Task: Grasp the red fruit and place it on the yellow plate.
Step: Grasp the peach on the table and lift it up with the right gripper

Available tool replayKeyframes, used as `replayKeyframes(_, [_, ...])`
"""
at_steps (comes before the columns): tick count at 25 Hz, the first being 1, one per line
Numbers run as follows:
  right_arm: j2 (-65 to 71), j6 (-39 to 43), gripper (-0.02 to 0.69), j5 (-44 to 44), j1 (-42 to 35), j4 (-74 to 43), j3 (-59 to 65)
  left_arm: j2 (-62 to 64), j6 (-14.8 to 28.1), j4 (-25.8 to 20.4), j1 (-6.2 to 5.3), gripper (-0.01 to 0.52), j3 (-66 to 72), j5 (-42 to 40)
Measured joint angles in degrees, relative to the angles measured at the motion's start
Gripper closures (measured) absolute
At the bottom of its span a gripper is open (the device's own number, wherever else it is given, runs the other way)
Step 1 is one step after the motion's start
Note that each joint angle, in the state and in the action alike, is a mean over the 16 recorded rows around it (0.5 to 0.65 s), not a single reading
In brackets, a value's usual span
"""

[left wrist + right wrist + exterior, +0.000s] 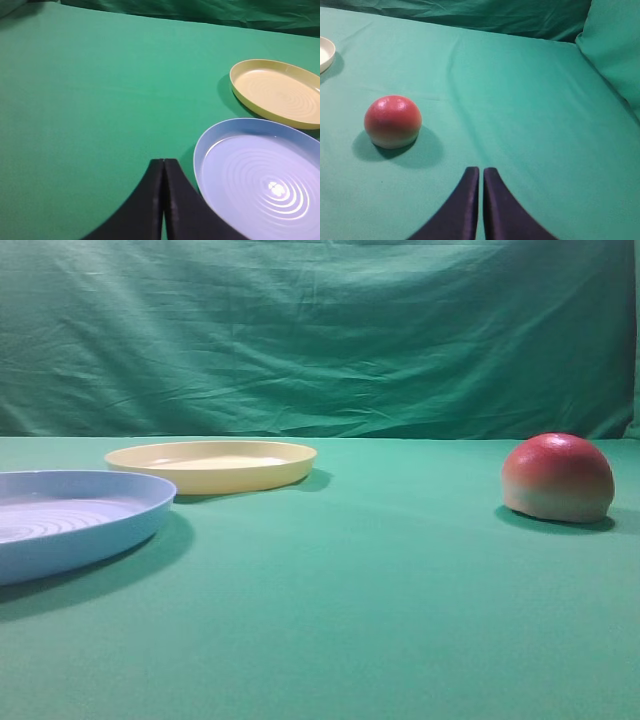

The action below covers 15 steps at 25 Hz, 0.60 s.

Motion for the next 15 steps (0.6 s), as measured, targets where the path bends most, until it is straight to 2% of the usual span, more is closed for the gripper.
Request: replayKeyframes(15, [0.0,1.7,0.665,-16.8,0.0,8.7,-0.4,0.0,0.0,0.0,0.0,0.514,0.0,0.0])
